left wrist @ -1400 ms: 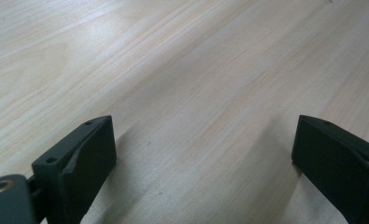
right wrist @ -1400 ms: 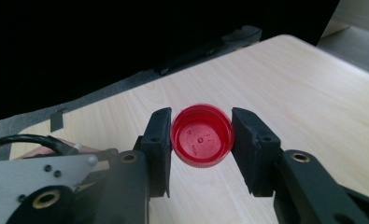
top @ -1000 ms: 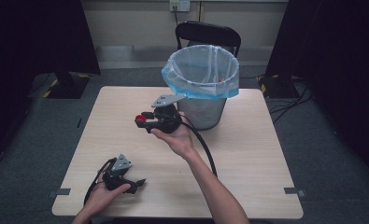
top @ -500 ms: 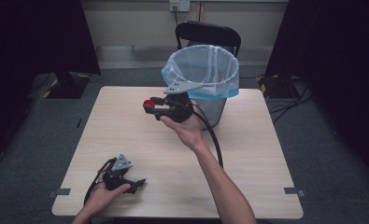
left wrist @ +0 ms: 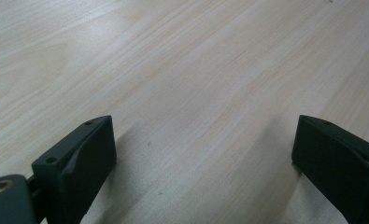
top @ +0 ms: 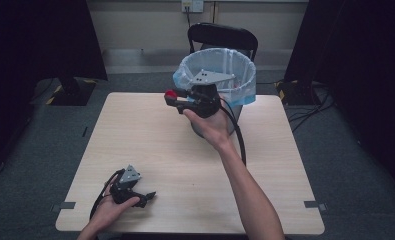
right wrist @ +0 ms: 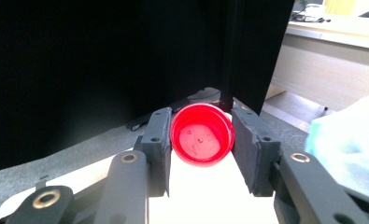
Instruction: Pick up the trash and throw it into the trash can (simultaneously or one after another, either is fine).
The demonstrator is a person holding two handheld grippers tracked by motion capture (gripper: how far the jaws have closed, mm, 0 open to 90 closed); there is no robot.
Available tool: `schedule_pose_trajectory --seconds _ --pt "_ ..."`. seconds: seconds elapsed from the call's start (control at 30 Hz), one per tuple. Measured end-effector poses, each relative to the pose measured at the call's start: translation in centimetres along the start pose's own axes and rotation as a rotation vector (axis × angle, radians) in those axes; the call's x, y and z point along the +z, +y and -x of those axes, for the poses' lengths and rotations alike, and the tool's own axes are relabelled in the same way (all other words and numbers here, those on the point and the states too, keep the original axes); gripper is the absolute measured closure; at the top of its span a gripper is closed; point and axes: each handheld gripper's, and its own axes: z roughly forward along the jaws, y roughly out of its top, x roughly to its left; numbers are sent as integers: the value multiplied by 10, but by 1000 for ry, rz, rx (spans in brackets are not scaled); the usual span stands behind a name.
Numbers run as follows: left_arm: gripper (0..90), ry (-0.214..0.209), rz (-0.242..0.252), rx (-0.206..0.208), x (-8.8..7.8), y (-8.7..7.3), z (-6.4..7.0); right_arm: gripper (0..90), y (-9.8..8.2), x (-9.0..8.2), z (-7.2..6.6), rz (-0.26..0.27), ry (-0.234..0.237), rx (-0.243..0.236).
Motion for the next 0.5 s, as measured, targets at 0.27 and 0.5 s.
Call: schedule_pose_trajectory --seconds 0.27,0.5 --pt "59 -1 1 0 0 0 0 599 7 -9 17 21 -47 14" --pt "60 0 1 -1 0 0 0 599 10 -14 32 17 -82 23"
